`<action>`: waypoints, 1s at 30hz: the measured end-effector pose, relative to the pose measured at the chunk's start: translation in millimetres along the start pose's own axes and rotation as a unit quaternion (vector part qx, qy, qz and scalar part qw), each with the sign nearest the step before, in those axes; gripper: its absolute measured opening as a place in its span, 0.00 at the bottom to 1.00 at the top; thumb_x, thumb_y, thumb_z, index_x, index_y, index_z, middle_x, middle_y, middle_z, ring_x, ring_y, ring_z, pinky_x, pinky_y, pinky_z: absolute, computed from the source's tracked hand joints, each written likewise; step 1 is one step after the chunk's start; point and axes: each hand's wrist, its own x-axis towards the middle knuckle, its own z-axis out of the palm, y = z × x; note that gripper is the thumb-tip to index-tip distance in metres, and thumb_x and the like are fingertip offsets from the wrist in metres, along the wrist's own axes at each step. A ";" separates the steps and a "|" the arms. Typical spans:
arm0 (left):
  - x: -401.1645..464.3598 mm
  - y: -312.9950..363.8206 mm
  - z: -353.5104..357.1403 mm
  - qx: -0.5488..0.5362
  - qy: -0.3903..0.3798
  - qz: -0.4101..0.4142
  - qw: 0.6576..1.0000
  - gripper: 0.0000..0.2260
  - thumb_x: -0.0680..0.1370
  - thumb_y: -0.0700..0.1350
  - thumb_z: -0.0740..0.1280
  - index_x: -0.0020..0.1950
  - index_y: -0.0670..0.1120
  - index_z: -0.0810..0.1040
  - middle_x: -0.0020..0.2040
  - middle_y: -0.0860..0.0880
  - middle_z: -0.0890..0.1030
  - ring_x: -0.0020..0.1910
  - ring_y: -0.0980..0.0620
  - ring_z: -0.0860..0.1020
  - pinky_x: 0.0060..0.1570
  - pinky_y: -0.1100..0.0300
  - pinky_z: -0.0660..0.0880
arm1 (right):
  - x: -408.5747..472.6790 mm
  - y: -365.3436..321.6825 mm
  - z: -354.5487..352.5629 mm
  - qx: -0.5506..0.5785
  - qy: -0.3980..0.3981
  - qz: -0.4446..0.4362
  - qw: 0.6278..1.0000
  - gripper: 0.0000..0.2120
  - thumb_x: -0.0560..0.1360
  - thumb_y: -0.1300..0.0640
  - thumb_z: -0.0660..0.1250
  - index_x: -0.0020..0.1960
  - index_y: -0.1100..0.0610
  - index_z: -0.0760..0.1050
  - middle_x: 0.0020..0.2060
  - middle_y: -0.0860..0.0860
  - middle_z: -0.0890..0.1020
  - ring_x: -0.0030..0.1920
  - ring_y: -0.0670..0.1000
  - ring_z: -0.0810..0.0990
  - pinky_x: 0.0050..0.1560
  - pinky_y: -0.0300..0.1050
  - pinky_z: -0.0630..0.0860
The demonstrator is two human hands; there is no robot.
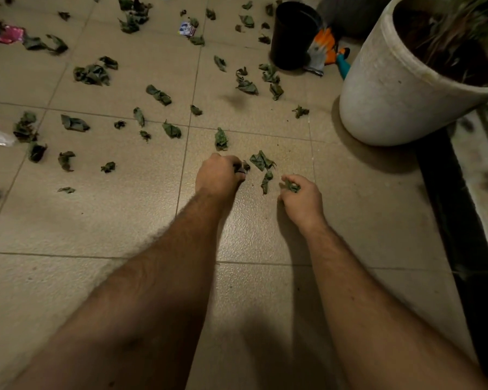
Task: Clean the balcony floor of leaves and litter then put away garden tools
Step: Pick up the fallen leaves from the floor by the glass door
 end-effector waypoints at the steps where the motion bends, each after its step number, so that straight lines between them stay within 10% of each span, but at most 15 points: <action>1: -1.6 0.5 0.5 0.010 0.001 -0.006 1.000 0.15 0.78 0.51 0.70 0.64 0.49 0.79 0.60 0.42 0.77 0.56 0.44 0.77 0.54 0.53 0.74 | 0.9 -0.7 0.3 0.015 0.009 0.002 1.000 0.11 0.78 0.62 0.67 0.59 0.55 0.81 0.53 0.46 0.81 0.55 0.46 0.78 0.55 0.37 0.72; 6: -14.5 -1.2 -1.4 -0.085 0.053 -0.046 0.994 0.12 0.78 0.47 0.67 0.58 0.43 0.78 0.52 0.45 0.78 0.44 0.50 0.73 0.43 0.57 0.69 | 8.0 -9.0 11.0 -0.030 0.048 0.022 0.998 0.11 0.75 0.49 0.72 0.41 0.54 0.76 0.34 0.46 0.78 0.35 0.47 0.74 0.32 0.41 0.66; 13: -11.9 -33.5 -29.2 -0.298 0.048 -0.091 0.949 0.14 0.79 0.42 0.66 0.64 0.51 0.78 0.50 0.48 0.84 0.45 0.53 0.83 0.50 0.56 0.81 | 9.1 -20.5 27.8 -0.168 0.043 0.016 0.985 0.12 0.74 0.45 0.72 0.51 0.51 0.75 0.41 0.45 0.78 0.41 0.49 0.76 0.33 0.39 0.66; 24: -5.7 6.5 5.1 -0.103 0.050 -0.021 0.993 0.21 0.76 0.54 0.72 0.67 0.49 0.77 0.62 0.49 0.82 0.59 0.50 0.80 0.56 0.55 0.77 | 9.9 -6.6 7.1 -0.031 0.055 0.015 0.998 0.06 0.73 0.60 0.69 0.41 0.54 0.73 0.35 0.47 0.76 0.35 0.47 0.73 0.32 0.39 0.69; 30: -3.1 18.9 19.4 0.006 0.063 -0.006 0.998 0.17 0.78 0.56 0.69 0.64 0.52 0.79 0.56 0.47 0.81 0.53 0.47 0.79 0.47 0.54 0.76 | 17.6 -3.7 1.6 0.047 0.027 0.026 0.998 0.17 0.76 0.64 0.67 0.63 0.51 0.77 0.53 0.50 0.82 0.47 0.50 0.83 0.51 0.50 0.83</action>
